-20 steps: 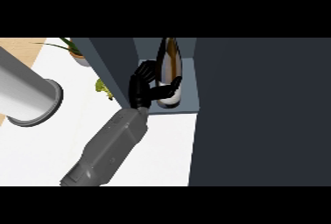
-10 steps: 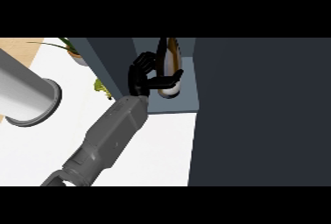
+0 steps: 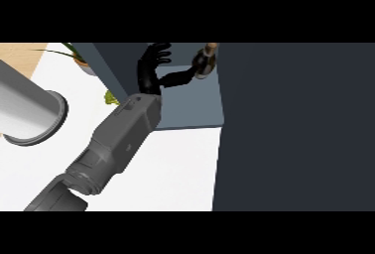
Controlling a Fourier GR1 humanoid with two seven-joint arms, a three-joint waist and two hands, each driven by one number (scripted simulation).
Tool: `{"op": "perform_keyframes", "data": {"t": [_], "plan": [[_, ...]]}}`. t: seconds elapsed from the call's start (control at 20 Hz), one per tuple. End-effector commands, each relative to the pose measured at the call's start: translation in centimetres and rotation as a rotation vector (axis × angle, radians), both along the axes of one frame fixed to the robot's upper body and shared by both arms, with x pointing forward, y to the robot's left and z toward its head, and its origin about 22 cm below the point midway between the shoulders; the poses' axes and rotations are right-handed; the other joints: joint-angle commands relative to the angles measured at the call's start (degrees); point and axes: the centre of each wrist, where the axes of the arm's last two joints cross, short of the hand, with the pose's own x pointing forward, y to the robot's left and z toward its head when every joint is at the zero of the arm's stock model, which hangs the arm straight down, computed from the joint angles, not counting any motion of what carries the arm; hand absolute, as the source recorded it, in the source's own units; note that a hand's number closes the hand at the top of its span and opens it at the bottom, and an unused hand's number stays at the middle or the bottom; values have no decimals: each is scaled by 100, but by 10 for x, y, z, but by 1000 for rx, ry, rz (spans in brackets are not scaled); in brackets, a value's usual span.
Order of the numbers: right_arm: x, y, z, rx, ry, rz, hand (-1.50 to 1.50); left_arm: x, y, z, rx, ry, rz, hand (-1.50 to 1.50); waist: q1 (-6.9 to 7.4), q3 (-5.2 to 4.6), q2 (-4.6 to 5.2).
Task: Pick up the wine, place it into the cabinet and close the cabinet
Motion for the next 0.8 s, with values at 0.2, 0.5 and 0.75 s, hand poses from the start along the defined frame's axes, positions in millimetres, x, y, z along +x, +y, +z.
{"op": "perform_keyframes", "data": {"t": [0.2,0.5,0.75], "plan": [[-26,-3,18,60,-18,65,-150,6,12,-2,120,37,51,-150,-53,-1,18],[-33,-9,26,58,-34,66,-150,7,15,-1,156,48,90,-150,-54,-3,24],[-34,-8,19,63,-19,55,-150,15,36,8,161,23,93,-150,-74,-1,16]]}}
